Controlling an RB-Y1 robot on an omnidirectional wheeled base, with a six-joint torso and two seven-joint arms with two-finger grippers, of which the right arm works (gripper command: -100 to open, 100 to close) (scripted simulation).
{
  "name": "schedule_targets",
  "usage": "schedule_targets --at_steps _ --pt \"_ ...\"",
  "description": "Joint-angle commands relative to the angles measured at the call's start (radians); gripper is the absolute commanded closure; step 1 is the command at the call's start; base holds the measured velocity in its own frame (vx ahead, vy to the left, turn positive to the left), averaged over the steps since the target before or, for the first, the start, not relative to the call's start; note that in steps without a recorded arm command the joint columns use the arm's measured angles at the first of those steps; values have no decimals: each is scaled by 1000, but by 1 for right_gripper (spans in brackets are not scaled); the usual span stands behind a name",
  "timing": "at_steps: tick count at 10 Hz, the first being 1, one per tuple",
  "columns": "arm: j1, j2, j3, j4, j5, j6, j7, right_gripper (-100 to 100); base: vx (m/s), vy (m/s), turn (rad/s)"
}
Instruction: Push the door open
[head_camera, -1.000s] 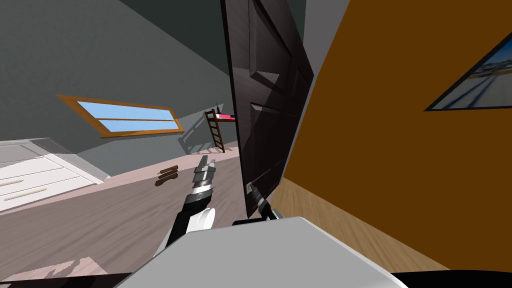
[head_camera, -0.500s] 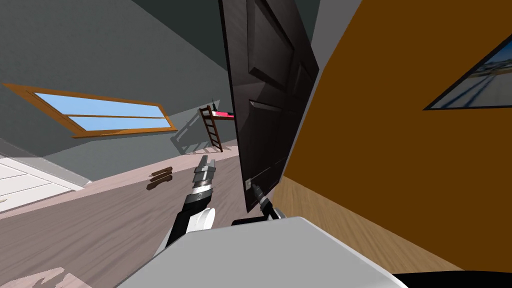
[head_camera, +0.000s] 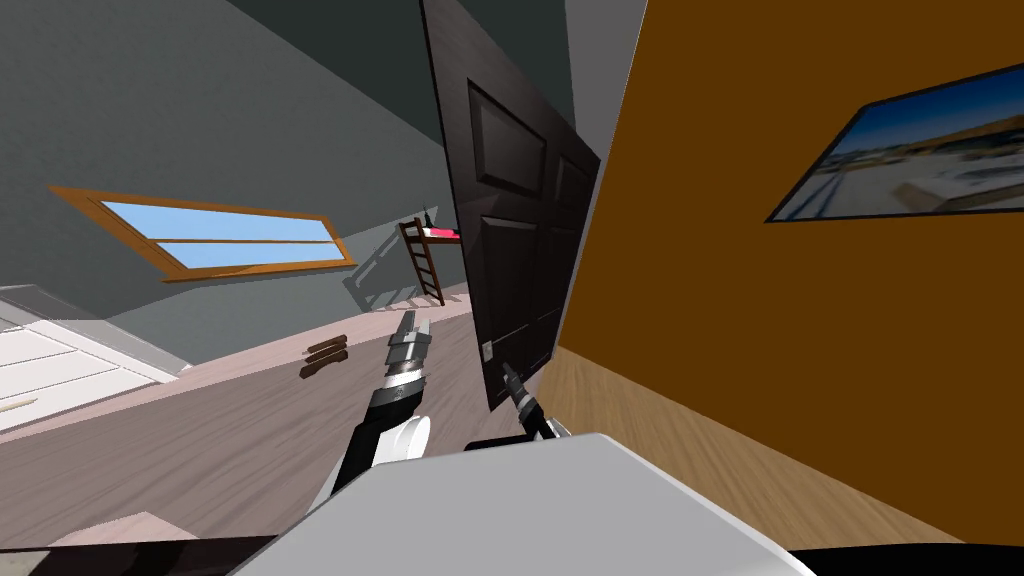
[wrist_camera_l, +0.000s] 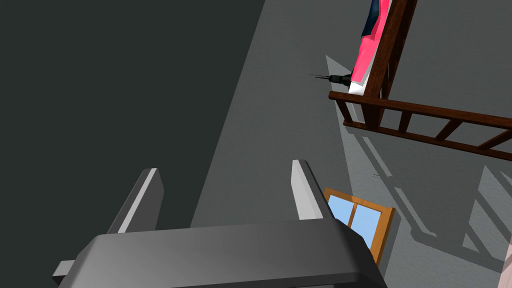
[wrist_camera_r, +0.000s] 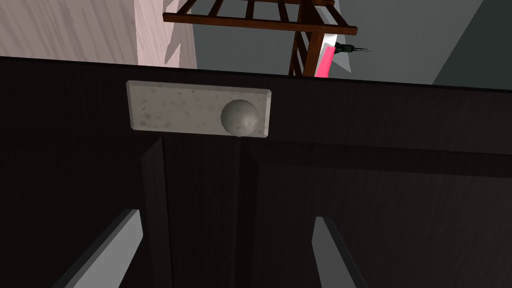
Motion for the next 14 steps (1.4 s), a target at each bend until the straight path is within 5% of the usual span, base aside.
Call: schedule_targets --at_steps 1,12,13,14 --pt "6 3 6 -10 -2 1 -4 -100 -217 -75 -36" --pt "-6 16 -20 22 -3 -19 9 -100 137 89 21" --pt "-6 16 -20 22 -3 -19 9 100 -14 -7 -7" --pt "-6 16 -20 22 -3 -19 9 100 -31 -17 16"
